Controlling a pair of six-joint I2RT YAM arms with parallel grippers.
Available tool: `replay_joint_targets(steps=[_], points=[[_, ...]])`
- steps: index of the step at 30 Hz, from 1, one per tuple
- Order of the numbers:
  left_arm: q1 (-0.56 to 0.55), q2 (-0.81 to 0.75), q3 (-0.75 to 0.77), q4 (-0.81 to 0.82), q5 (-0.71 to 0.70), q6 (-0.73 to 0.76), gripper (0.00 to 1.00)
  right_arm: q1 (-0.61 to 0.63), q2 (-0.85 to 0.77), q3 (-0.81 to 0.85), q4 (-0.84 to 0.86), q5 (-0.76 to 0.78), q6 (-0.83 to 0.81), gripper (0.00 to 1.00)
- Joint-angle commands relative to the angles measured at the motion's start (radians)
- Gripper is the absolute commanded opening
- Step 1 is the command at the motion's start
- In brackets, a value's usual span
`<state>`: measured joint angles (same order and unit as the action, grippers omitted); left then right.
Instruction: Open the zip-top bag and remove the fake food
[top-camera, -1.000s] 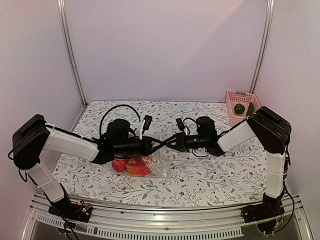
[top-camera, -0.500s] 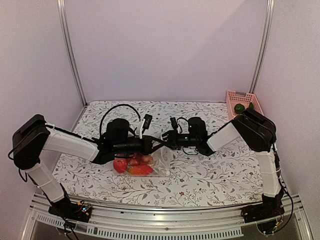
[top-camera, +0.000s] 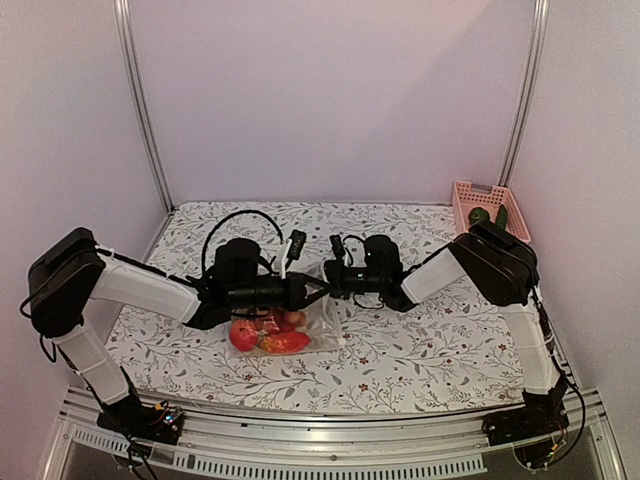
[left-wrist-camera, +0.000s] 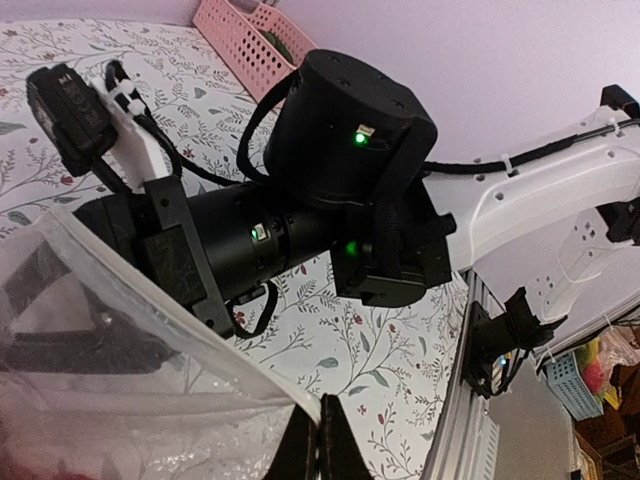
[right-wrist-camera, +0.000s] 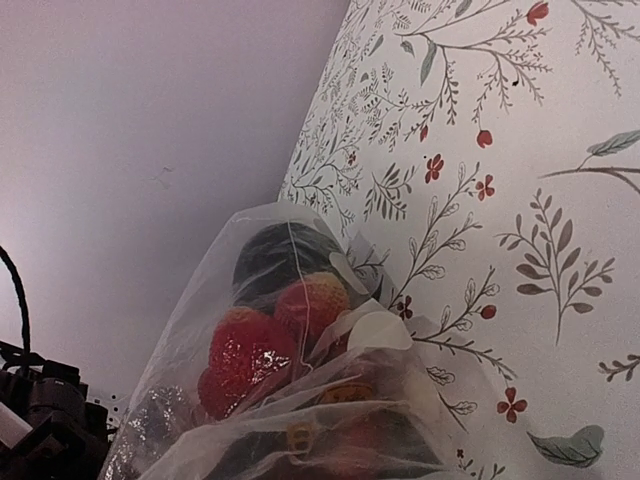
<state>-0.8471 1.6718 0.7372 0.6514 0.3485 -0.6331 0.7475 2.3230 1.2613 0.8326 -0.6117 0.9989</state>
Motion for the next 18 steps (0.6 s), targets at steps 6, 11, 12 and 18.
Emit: replay_joint_targets(steps=[6,11,12,18], points=[[-0.007,0.022,-0.001,0.045,0.030,-0.010,0.00,0.010,0.048,0.047,0.024,0.013,0.007,0.23],[-0.006,0.014,-0.004,0.044,0.018,-0.011,0.00,0.015,0.037,0.032,0.030,0.001,0.003,0.02],[-0.005,0.010,-0.006,0.044,0.012,-0.010,0.00,0.017,0.026,0.022,0.032,0.000,0.001,0.00],[0.009,-0.009,-0.023,0.039,-0.036,-0.023,0.00,0.039,-0.075,-0.123,0.099,0.026,-0.031,0.00]])
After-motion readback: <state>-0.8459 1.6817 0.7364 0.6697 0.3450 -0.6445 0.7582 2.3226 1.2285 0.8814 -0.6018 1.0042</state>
